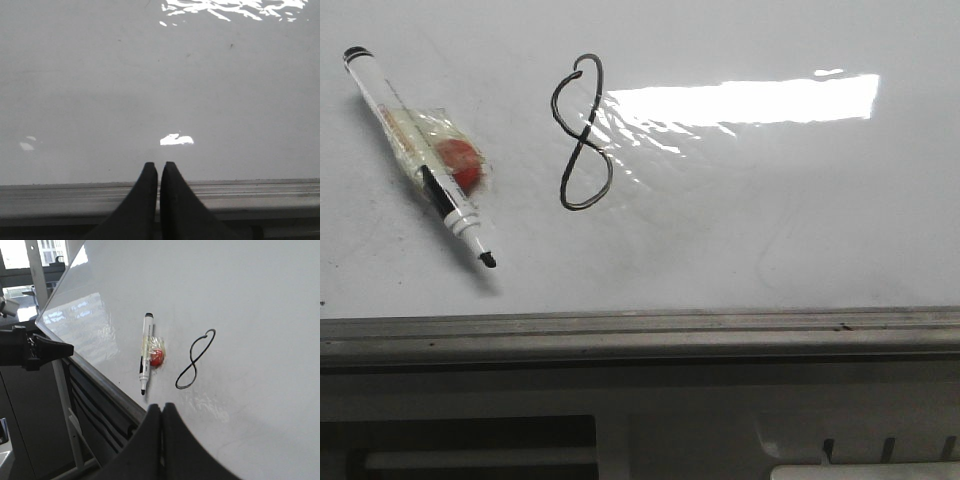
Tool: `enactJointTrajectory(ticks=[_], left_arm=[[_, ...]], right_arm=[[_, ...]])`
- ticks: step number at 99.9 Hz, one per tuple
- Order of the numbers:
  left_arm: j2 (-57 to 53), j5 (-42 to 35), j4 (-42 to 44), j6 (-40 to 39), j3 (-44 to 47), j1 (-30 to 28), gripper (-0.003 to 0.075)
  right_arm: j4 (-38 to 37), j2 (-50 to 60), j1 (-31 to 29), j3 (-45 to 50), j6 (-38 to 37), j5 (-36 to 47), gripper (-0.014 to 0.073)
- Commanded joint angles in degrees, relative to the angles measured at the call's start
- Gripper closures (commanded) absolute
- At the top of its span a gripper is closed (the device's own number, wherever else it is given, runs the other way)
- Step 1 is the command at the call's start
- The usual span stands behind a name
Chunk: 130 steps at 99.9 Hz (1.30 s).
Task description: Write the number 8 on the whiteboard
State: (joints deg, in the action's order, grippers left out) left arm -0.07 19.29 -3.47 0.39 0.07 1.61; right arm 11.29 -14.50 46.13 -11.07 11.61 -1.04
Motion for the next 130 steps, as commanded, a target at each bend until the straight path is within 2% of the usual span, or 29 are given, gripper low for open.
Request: enactJointTrajectory(ticks=[1,17,34,46,62,77,97,103,111,130], left_arm=[[-1.79,-2.68,-0.82,0.02,1.79,-0.19,0.0741],[-1.79,-2.68,-0.82,0.02,1.79,-0.19,0.0741],[-1.79,-2.68,-0.82,0.02,1.79,-0.19,0.0741],[-1.79,-2.68,-0.82,0.02,1.79,-0.19,0.0741],[-1.79,-2.68,-0.82,0.02,1.79,-0.19,0.0741],[-1.79,-2.68,-0.82,0.02,1.79,-0.19,0.0741],[-1.79,-2.68,-0.82,0.02,1.79,-0.19,0.0741],[-1.79,-2.68,-0.82,0.02,1.79,-0.19,0.0741],[-1.79,-2.72,-0.82,0.02,1.79,-0.19,0.0741],[-1.79,-2.82,-0.82,0.02,1.79,-0.19,0.0741]], right_arm=[[-0.54,-0.19,-0.04,0.34,0.55,5.8,0.0657],[-0.54,-0.19,-2.53,7.19,0.55,13.37,0.0657],[-0.54,-0.19,-10.51,12.4,0.55,23.13,0.0657],[-4.6,-0.19,-17.23,12.4,0.48,23.44,0.0657],[-11.98,0.22,-27.33,12.4,-4.77,23.1,0.0657],[-14.81,2.97,-36.48,12.4,-7.65,18.34,0.0657],[-14.84,13.54,-46.48,12.4,-7.65,4.13,0.0657],[-14.84,16.72,-48.15,12.4,-7.65,-0.4,0.0657],[-14.84,15.82,-49.27,12.4,-7.65,-3.57,0.0657],[-14.73,16.29,-49.37,12.4,-7.65,-16.98,0.0657]])
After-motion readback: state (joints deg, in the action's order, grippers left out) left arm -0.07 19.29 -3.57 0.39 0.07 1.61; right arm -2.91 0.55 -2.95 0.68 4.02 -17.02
